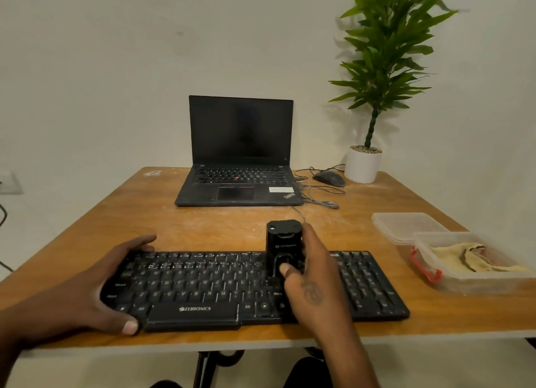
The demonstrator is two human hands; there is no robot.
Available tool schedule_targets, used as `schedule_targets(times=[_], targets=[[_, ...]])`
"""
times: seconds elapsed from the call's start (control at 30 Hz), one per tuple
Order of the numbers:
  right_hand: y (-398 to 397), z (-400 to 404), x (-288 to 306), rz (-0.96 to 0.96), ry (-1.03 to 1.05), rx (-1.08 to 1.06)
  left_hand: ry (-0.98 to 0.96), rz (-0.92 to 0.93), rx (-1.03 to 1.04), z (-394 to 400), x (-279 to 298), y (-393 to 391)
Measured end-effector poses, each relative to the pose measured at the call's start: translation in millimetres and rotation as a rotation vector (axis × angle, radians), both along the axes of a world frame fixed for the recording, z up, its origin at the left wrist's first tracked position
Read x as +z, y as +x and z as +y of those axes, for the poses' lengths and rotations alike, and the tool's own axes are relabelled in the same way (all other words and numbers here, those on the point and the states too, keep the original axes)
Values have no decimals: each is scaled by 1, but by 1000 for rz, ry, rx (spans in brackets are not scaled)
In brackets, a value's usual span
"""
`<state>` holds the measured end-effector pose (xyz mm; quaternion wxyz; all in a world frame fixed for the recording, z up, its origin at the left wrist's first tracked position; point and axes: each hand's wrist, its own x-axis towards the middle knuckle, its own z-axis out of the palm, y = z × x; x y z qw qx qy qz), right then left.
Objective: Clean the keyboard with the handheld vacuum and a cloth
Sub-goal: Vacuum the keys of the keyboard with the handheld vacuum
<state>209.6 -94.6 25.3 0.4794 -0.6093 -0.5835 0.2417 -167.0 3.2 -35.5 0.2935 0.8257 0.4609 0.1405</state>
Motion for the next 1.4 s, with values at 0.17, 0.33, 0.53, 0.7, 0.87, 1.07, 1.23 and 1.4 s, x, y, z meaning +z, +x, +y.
schedule_targets(times=[0.17, 0.33, 0.53, 0.7, 0.87, 1.07, 1.23, 1.4], targets=[[23, -6, 7, 90, -42, -69, -21, -80, 91, -12, 24, 21], [66, -21, 12, 100, 15, -246, -135, -193, 43, -16, 30, 22], [58, -15, 7, 28, 33, -252, -162, -236, 18, -17, 32, 22], [25, -4, 3, -32, 20, -111, -170, -224, 26, -20, 36, 25], [-6, 3, 7, -9, 17, 36, -161, -215, 35, -24, 39, 27], [-14, 1, 12, 8, -17, 71, -157, -226, 29, -26, 42, 28], [-1, -2, 18, 21, 33, 31, -155, -236, 24, -25, 40, 29], [-39, 14, 6, -81, -19, 137, -153, -241, 21, -24, 41, 28]])
